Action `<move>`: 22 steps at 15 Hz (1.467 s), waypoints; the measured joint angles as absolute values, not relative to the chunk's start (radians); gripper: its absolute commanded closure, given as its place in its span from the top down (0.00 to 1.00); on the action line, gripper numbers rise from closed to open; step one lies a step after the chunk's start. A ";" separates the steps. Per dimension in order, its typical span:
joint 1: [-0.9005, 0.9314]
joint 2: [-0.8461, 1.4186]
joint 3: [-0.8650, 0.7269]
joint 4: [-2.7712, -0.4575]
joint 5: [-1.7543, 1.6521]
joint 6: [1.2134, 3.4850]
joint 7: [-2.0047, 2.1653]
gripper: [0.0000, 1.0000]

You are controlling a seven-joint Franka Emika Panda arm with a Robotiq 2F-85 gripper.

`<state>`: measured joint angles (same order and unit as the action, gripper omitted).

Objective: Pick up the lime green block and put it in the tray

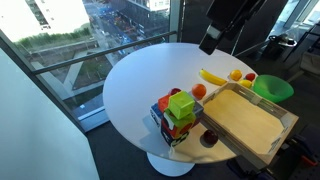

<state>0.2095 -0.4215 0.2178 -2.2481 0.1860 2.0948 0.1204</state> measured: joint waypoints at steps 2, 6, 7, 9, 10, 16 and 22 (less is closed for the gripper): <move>0.209 -0.396 0.221 -2.235 0.185 2.093 0.128 1.00; 0.208 -0.323 0.233 -2.185 0.162 2.061 0.178 1.00; 0.206 -0.303 0.237 -2.168 0.149 2.045 0.196 1.00; 0.205 -0.260 0.244 -2.132 0.117 2.009 0.239 1.00; 0.205 -0.241 0.246 -2.115 0.102 1.990 0.257 1.00; 0.206 -0.146 0.256 -2.034 0.036 1.857 0.332 1.00; 0.208 -0.095 0.258 -2.011 0.014 1.797 0.352 1.00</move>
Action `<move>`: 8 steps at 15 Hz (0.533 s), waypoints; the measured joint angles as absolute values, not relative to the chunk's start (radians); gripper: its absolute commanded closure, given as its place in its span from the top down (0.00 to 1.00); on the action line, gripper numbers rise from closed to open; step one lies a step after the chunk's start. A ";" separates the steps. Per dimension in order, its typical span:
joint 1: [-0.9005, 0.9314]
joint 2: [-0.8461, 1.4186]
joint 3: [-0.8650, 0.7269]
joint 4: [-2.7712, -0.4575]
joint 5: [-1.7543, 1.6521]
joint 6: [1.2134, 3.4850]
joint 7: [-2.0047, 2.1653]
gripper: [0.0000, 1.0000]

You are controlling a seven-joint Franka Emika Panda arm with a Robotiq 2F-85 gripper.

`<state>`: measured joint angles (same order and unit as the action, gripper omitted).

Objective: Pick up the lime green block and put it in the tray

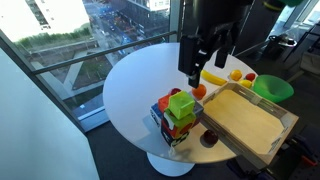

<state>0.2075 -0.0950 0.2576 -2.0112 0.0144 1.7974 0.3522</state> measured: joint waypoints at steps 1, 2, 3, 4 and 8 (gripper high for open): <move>0.209 -0.088 0.258 -2.011 0.014 1.798 0.352 1.00; 0.210 -0.080 0.258 -2.011 0.014 1.800 0.352 1.00; 0.211 -0.073 0.258 -2.012 0.014 1.805 0.352 1.00; 0.212 -0.066 0.258 -2.013 0.014 1.813 0.352 1.00; 0.217 -0.030 0.258 -2.020 -0.008 1.884 0.352 1.00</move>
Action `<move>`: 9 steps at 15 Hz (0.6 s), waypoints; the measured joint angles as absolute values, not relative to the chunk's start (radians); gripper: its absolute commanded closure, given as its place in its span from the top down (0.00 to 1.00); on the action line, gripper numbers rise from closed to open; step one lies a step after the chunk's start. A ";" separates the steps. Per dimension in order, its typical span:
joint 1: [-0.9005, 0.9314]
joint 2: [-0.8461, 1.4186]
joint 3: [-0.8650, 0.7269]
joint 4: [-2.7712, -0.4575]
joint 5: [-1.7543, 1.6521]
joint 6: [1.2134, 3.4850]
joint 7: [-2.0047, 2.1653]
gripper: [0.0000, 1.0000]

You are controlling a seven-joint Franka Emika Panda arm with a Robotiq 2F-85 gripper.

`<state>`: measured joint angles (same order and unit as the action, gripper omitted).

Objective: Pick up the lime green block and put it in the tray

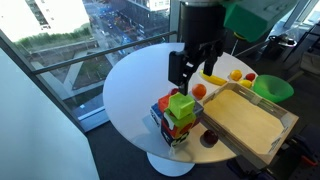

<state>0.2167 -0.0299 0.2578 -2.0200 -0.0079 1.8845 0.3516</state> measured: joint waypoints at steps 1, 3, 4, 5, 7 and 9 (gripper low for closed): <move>0.218 -0.018 0.258 -2.020 -0.013 1.903 0.352 1.00; 0.221 0.004 0.258 -2.021 -0.017 1.933 0.352 1.00; 0.223 0.014 0.258 -2.020 -0.019 1.946 0.352 1.00; 0.224 0.023 0.258 -2.020 -0.019 1.959 0.351 1.00; 0.227 0.039 0.258 -2.021 -0.020 1.987 0.351 1.00; 0.231 0.052 0.258 -2.024 -0.025 2.017 0.351 1.00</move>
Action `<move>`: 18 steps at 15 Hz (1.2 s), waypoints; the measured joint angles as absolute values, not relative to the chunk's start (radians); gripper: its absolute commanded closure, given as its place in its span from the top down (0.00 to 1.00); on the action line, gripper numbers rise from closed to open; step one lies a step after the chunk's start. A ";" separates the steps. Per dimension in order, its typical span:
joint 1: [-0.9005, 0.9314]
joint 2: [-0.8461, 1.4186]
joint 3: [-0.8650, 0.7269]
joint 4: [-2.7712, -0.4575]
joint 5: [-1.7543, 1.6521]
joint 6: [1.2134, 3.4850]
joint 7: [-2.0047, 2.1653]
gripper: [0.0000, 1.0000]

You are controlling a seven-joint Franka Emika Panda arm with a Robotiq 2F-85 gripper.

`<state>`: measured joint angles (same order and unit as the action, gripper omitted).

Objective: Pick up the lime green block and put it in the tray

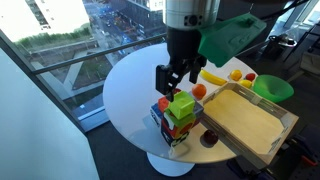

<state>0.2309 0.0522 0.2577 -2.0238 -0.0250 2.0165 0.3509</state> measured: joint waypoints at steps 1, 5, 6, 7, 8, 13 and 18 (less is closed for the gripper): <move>0.233 0.057 0.258 -2.027 -0.028 2.031 0.351 1.00; 0.241 0.066 0.258 -2.053 -0.032 2.093 0.350 1.00; 0.242 0.067 0.258 -2.059 -0.032 2.104 0.350 1.00; 0.243 0.068 0.258 -2.066 -0.033 2.115 0.350 1.00; 0.244 0.070 0.258 -2.074 -0.034 2.126 0.350 1.00; 0.245 0.074 0.254 -2.102 -0.053 2.144 0.350 1.00; 0.245 0.075 0.248 -2.125 -0.058 2.144 0.351 0.49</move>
